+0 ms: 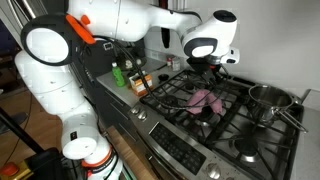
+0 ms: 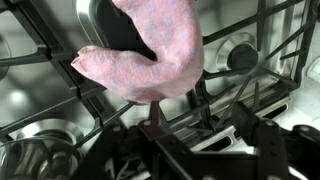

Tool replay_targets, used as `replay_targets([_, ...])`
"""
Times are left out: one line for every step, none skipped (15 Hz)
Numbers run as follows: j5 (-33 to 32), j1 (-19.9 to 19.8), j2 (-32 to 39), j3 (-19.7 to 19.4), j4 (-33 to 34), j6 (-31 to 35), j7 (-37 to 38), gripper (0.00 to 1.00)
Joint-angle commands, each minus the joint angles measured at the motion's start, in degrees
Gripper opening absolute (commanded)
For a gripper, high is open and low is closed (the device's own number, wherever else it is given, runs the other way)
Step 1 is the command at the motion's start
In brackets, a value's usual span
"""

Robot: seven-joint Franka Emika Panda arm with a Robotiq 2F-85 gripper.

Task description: Slide the silver pot to the top right cooker on the hob of the stove, pick up the purple cloth and wipe the bottom right cooker on the hob of the stove, put the purple cloth back on the job of the stove

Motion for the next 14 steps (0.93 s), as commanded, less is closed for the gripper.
replay_targets([-4.9, -0.31, -2.81, -1.05, 0.0, 3.41, 2.72, 1.0])
replay_targets([-6.65, -0.44, -3.11, -1.34, 0.42, 4.36, 3.96, 1.0])
replay_targets([-9.54, -0.63, -3.45, -1.58, 0.9, 6.69, 7.0, 1.0])
replay_targets([-12.08, -0.85, -3.6, -1.85, 1.27, 8.12, 9.1, 1.0])
replay_targets([-15.69, -1.12, -3.75, -2.03, 1.91, 9.27, 12.76, 1.0])
replay_targets([-18.59, -1.39, -3.83, -2.19, 2.1, 10.81, 15.7, 1.0])
replay_targets([-21.77, -1.7, -3.71, -2.32, 2.69, 11.49, 19.24, 1.0])
replay_targets([-25.27, -2.01, -3.65, -2.35, 3.06, 12.27, 22.83, 0.99])
replay_targets([-28.85, -2.34, -3.34, -2.39, 3.75, 12.08, 26.71, 1.0])
replay_targets([-32.33, -2.66, -3.14, -2.41, 4.06, 11.96, 30.52, 1.0])
replay_targets([-35.73, -2.91, -2.82, -2.42, 4.58, 11.88, 34.26, 1.0])
replay_targets([-38.97, -3.13, -2.7, -2.41, 4.85, 11.19, 38.11, 1.0])
replay_targets([-33.81, -2.38, -3.24, -2.68, 4.46, 11.41, 31.83, 1.0])
replay_targets([-35.98, -2.55, -3.14, -2.68, 4.59, 11.4, 34.42, 1.0])
